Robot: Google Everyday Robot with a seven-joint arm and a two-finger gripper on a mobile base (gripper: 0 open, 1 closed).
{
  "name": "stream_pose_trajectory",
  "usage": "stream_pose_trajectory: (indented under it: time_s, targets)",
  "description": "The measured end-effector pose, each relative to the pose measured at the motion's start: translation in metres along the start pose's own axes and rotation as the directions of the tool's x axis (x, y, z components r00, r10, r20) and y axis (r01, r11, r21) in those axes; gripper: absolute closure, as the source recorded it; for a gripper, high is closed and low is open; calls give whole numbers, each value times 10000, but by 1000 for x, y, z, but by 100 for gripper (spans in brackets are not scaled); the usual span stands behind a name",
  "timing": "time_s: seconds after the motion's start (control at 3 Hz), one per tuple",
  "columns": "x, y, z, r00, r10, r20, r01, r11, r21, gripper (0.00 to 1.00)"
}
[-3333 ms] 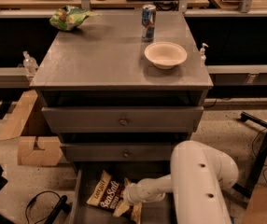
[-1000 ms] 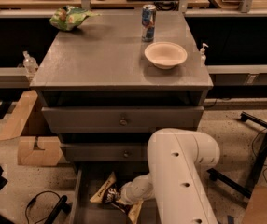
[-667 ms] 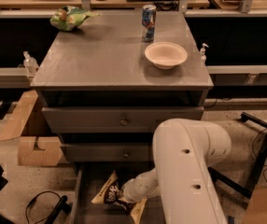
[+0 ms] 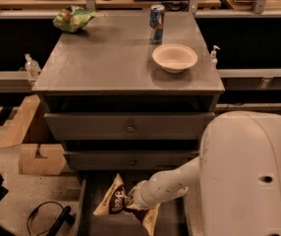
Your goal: Pick brown chip bag from bottom drawer and place on counter
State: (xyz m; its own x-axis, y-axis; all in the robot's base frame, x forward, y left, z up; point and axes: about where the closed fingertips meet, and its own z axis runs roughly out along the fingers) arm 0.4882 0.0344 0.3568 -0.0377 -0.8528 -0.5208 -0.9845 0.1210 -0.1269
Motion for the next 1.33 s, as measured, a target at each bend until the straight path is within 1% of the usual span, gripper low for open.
stream_pose_trajectory:
  time_s: [0.33,0.67,1.0,1.33]
  targets:
    - [-35,-2,-50,9991,-305,292,307,9995,-69,100]
    - [-70,-17,-105,9967,-757,297,742,9961,477,100]
    - [-70,-17,-105,9967,-757,297,742,9961,477,100]
    - [-75,-20,-116,9957,-689,612,666,9970,395,100]
